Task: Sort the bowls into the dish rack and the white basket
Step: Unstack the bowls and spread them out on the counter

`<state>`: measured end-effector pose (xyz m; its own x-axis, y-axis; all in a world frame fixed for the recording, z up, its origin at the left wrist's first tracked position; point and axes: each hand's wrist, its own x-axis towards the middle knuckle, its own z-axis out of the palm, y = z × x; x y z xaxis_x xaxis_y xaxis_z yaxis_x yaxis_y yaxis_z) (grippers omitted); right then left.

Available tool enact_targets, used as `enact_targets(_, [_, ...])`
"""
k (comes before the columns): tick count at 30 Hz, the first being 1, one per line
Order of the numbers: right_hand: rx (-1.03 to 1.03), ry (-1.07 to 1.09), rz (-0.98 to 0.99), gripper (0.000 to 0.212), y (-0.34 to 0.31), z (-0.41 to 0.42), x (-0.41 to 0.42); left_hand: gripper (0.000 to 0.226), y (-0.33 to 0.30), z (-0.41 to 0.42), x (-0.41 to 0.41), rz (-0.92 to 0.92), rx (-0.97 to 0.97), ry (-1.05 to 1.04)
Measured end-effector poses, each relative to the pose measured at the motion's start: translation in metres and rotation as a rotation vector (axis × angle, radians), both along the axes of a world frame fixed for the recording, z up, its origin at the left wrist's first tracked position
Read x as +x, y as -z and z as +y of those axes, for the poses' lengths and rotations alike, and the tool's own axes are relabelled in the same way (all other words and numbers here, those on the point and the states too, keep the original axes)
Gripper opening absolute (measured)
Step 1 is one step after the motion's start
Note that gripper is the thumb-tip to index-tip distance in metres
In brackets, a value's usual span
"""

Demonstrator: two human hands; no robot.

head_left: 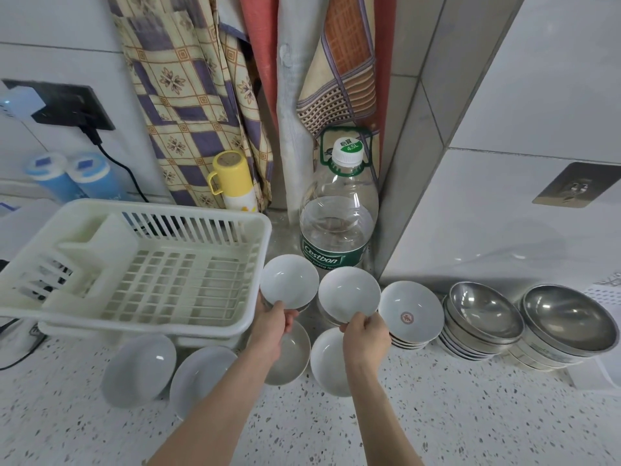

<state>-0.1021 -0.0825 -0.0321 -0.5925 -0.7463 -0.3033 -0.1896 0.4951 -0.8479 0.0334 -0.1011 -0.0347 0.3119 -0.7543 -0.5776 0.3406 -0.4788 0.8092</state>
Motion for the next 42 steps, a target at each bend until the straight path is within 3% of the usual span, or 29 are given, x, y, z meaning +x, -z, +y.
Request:
enact_targets(8, [-0.126,0.027,-0.03,0.024,-0.022,0.031,-0.012,0.074,-0.009,0.02,-0.002,-0.04,-0.065,0.073])
enact_targets(19, [-0.232,0.064,-0.088,0.025,-0.025,0.096,-0.029,0.075,-0.024,0.103,0.006,-0.026,-0.155,0.193])
enact_targets(30, [-0.134,0.005,-0.118,0.027,0.013,0.178,-0.022,0.072,0.012,0.204,0.036,-0.066,-0.095,0.244])
enact_targets(42, [0.03,-0.174,-0.067,0.028,0.045,0.217,-0.02,0.074,0.042,0.223,0.049,-0.154,-0.064,0.239])
